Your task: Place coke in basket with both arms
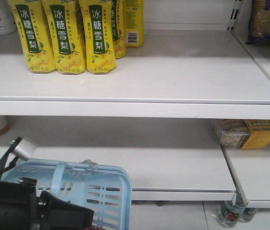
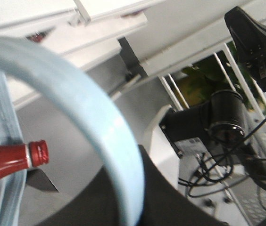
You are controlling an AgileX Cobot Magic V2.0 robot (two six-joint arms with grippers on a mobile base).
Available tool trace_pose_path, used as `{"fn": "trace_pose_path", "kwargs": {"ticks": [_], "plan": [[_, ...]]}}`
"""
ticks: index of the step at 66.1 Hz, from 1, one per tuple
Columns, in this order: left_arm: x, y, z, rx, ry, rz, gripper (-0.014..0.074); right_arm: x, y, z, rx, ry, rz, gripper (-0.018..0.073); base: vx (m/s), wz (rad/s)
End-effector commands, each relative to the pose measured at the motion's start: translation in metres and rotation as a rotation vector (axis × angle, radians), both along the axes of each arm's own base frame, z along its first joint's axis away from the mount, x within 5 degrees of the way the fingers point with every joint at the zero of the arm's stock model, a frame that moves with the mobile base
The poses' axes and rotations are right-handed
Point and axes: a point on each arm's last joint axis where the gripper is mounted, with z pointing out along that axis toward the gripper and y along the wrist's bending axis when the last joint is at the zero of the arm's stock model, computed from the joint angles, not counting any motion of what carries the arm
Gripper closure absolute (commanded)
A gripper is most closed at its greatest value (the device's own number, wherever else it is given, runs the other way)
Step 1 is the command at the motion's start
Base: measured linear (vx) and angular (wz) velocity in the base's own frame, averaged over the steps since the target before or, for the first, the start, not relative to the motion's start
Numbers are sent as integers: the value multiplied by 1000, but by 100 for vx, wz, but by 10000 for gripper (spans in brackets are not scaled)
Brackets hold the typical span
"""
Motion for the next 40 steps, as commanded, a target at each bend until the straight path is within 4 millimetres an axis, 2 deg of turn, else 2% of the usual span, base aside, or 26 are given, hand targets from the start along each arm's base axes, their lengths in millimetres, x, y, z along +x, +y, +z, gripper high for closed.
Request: {"fn": "trace_pose_path", "kwargs": {"ticks": [1, 11, 23, 40], "plan": [[-12, 5, 20, -83, -119, 82, 603, 0, 1, 14, 11, -79, 7, 569, 0, 0], [-30, 20, 18, -37, -262, 189, 603, 0, 1, 14, 11, -79, 7, 569, 0, 0], [-52, 37, 8, 85, -441, 225, 603, 0, 1, 14, 11, -79, 7, 569, 0, 0], [-73, 57, -7, 224, -667, 295, 603, 0, 1, 14, 11, -79, 7, 569, 0, 0]]}}
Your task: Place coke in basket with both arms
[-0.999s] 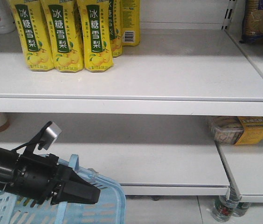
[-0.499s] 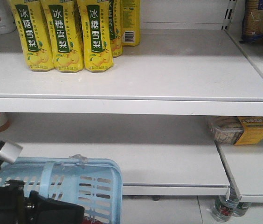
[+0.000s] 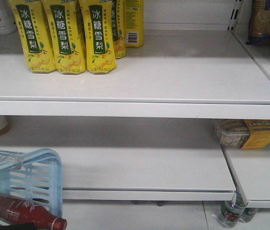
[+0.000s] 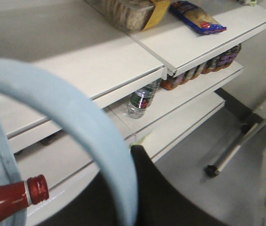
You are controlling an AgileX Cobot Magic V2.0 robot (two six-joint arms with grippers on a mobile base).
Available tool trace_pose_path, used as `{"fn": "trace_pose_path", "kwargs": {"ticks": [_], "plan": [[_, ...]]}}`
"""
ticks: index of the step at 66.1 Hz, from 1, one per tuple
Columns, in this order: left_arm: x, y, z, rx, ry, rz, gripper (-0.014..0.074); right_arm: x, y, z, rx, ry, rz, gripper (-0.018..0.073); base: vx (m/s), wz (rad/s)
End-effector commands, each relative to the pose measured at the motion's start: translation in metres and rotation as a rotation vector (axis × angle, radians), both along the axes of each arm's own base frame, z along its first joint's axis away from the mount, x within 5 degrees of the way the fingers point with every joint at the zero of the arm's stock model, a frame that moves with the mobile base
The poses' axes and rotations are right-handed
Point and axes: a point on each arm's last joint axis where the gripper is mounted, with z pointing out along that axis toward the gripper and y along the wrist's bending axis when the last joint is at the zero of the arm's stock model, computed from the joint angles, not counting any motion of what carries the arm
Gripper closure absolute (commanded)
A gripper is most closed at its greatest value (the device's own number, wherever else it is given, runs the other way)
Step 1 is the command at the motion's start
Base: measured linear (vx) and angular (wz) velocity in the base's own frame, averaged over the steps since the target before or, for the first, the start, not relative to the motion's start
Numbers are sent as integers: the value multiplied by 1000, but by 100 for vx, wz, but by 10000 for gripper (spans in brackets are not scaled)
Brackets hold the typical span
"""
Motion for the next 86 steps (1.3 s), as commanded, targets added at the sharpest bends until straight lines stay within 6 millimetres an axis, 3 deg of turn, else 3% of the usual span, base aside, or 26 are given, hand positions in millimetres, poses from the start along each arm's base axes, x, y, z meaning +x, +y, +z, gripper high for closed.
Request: {"fn": "trace_pose_path", "kwargs": {"ticks": [1, 25, 64, 86], "plan": [[-2, 9, 12, 14, -171, 78, 603, 0, 1, 14, 11, -79, 7, 569, 0, 0], [-17, 36, -13, 47, -279, 313, 603, 0, 1, 14, 11, -80, 8, 569, 0, 0], [-9, 51, -50, 48, -553, 496, 603, 0, 1, 14, 11, -80, 8, 569, 0, 0], [-16, 62, -53, 91, -586, 645, 603, 0, 1, 14, 11, -80, 8, 569, 0, 0]]}}
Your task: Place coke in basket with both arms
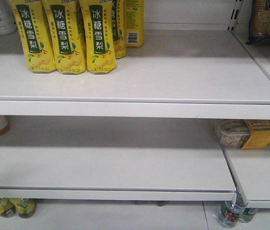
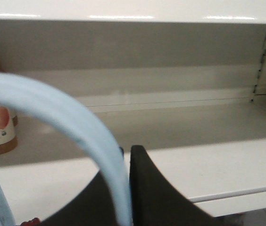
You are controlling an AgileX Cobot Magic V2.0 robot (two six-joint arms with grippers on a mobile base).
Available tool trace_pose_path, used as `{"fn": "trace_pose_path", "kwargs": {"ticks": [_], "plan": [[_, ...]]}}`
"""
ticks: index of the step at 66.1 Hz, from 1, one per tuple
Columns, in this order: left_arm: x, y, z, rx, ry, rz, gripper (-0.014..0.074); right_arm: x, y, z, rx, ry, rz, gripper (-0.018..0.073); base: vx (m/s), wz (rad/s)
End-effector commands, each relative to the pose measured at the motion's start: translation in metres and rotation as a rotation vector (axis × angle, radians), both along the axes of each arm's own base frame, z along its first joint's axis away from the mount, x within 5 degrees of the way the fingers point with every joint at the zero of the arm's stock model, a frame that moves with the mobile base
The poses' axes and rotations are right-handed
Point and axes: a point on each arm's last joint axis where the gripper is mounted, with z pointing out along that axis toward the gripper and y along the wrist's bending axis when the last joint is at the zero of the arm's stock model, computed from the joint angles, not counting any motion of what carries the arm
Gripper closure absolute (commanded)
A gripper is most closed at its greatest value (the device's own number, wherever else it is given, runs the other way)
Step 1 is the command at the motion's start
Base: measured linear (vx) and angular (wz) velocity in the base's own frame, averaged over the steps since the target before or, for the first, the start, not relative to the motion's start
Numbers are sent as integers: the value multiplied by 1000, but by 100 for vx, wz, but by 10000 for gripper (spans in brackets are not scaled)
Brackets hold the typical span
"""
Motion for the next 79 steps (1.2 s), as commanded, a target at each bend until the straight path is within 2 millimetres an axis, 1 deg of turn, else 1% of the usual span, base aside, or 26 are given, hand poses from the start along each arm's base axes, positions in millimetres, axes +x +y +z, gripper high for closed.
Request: {"fn": "trace_pose_path", "kwargs": {"ticks": [1, 14, 34, 79], "plan": [[-1, 3, 10, 86, -139, 51, 603, 0, 1, 14, 11, -80, 8, 569, 0, 0], [-1, 7, 9, 125, -137, 118, 603, 0, 1, 14, 11, -79, 7, 569, 0, 0], [-1, 12, 9, 124, -128, 195, 603, 0, 1, 14, 11, -79, 7, 569, 0, 0], [-1, 12, 10, 118, -132, 200, 603, 0, 1, 14, 11, -79, 7, 569, 0, 0]]}}
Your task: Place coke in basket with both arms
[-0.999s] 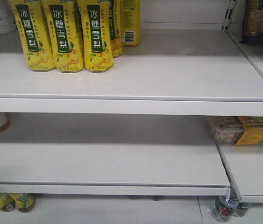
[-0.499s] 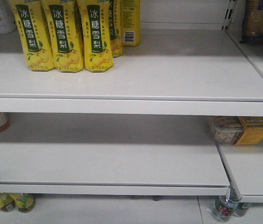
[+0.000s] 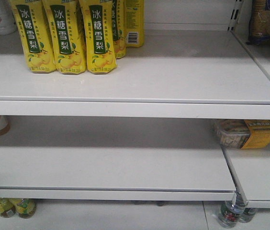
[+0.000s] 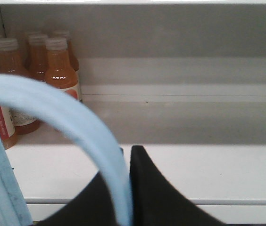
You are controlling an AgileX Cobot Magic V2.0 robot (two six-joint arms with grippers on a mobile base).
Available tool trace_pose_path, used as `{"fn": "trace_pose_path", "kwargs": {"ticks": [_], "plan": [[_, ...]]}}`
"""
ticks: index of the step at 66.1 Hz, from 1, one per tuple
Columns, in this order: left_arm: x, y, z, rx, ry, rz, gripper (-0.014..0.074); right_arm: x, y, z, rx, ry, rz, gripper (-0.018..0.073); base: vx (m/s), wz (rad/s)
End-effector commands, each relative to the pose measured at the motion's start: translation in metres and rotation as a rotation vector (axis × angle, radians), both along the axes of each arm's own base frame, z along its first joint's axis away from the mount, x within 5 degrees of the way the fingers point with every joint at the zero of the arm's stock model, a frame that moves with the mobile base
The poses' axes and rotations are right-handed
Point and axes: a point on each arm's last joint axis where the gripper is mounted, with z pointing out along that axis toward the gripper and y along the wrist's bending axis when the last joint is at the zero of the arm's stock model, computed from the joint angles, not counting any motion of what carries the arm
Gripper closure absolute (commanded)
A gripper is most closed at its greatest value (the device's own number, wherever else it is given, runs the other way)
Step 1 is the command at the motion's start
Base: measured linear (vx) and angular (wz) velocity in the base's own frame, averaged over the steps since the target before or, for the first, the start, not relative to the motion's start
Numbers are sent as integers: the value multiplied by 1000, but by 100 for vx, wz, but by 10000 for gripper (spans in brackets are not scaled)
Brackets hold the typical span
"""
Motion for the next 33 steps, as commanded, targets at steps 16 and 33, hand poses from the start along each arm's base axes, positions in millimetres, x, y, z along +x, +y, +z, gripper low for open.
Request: {"fn": "trace_pose_path", "kwargs": {"ticks": [16, 33], "plan": [[-1, -1, 16, 85, -168, -10, 603, 0, 1, 14, 10, -79, 7, 569, 0, 0], [-1, -1, 16, 85, -166, -10, 603, 0, 1, 14, 10, -79, 7, 569, 0, 0]]}}
